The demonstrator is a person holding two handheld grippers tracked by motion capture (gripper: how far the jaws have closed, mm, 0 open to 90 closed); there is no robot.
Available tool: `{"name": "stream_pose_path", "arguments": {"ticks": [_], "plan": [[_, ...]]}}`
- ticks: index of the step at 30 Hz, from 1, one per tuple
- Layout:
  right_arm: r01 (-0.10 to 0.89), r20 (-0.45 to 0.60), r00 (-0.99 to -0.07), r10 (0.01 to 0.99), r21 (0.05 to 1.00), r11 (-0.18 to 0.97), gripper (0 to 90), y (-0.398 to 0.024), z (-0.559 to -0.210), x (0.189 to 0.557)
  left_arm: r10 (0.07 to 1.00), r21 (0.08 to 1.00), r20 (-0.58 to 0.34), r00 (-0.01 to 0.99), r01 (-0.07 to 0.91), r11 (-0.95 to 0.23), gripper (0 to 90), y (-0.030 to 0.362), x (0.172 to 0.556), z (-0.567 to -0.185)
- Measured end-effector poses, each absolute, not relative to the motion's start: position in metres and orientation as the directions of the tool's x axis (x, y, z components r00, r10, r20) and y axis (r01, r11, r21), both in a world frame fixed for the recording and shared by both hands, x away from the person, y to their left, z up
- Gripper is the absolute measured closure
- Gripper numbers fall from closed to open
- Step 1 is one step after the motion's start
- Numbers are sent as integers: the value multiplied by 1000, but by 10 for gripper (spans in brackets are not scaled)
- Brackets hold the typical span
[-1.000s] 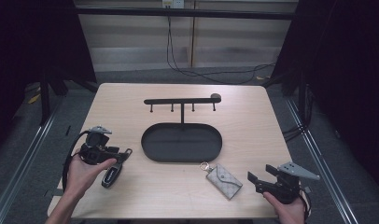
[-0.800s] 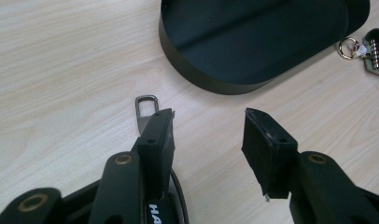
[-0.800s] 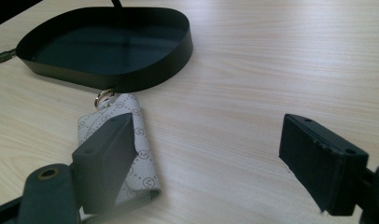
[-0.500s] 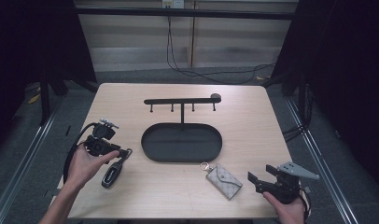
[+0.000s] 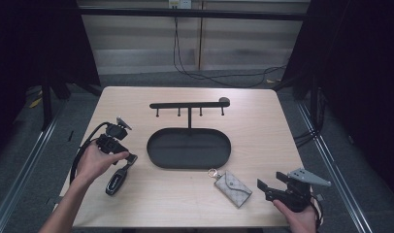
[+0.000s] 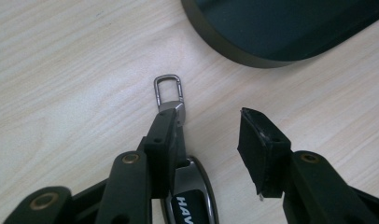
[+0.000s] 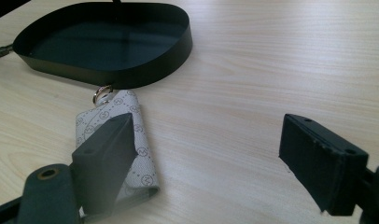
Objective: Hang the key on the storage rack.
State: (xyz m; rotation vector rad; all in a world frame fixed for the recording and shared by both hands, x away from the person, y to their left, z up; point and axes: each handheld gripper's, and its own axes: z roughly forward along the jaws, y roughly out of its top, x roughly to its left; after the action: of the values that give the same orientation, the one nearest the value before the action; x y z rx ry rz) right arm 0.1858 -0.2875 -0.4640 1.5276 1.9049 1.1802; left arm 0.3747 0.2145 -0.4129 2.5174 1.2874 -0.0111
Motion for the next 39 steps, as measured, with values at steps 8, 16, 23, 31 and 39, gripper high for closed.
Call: {"name": "stream_pose_path", "arguments": {"ticks": [8,16,23,31,39], "plan": [[576,174,-307,936,817,38,181,-287,-464,186,792,217,-160,589,804,-554,593,214,388,-421],[576,172,-309,935,816,40,181,-287,-464,186,802,151,-178,571,821,-551,584,216,401,-432],[580,165,-310,936,814,48,181,-286,-465,186,802,123,-138,581,814,-568,588,213,404,-439],[581,161,-312,936,812,54,181,-286,-465,187,804,97,-132,580,814,-572,597,209,409,-448],[587,154,-311,938,807,62,181,-285,-466,187,811,77,-120,573,820,-568,579,205,411,-454]]}}
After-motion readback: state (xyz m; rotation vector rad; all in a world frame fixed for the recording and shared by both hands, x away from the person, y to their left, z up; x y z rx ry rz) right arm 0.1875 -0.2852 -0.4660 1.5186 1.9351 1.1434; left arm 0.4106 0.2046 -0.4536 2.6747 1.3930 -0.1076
